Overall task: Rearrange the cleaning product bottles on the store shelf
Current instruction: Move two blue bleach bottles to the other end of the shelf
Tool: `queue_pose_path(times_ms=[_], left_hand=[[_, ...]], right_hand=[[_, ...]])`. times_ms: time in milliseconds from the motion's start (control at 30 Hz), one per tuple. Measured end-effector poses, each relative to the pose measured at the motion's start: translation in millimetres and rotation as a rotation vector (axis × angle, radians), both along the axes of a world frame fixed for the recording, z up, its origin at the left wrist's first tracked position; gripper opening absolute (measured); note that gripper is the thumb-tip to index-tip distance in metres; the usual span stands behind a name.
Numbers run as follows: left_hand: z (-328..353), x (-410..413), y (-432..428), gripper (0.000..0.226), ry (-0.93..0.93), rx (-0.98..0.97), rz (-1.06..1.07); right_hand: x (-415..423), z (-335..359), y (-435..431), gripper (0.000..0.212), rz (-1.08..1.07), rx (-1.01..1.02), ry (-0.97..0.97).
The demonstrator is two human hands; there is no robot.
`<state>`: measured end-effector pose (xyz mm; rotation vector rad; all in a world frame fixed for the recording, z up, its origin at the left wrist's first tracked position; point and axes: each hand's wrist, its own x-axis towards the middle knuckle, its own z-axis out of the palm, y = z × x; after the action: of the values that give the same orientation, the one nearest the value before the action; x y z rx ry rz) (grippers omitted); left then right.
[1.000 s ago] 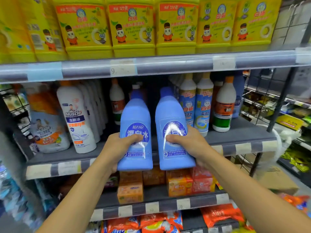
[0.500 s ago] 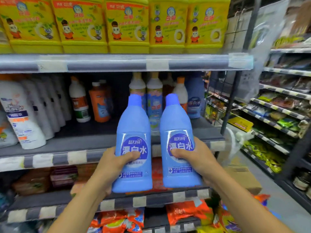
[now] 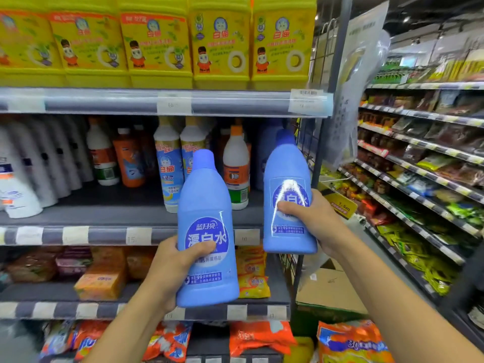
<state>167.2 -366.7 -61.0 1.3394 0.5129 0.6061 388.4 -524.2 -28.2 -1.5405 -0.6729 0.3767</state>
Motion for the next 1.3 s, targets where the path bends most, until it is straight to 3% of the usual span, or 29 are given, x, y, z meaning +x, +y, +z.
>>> queue_pose_path(times_ms=[233, 533, 733, 967, 1167, 1300], left_hand=[[8, 4, 1, 0.049, 0.02, 0.029, 0.0], [7, 14, 16, 0.065, -0.016, 0.066, -0.013], [5, 23, 33, 0.048, -0.049, 0.083, -0.027], [3, 32, 43, 0.062, -0.049, 0.088, -0.03], [6, 41, 42, 0.041, -0.099, 0.071, -0.056], [8, 49, 34, 0.054, -0.101, 0.081, -0.069]], right_hand=[[49, 14, 49, 0.061, -0.023, 0.093, 0.033], [107, -7, 96, 0.076, -0.307, 0.076, -0.093], [129, -21, 120, 0.071, -0.377, 0.017, -0.099], [141, -31, 140, 0.075, -0.419, -0.034, -0.215], [144, -30, 146, 0.066, -0.419, -0.027, -0.218], [144, -28, 146, 0.065, -0.406, -0.065, -0.213]])
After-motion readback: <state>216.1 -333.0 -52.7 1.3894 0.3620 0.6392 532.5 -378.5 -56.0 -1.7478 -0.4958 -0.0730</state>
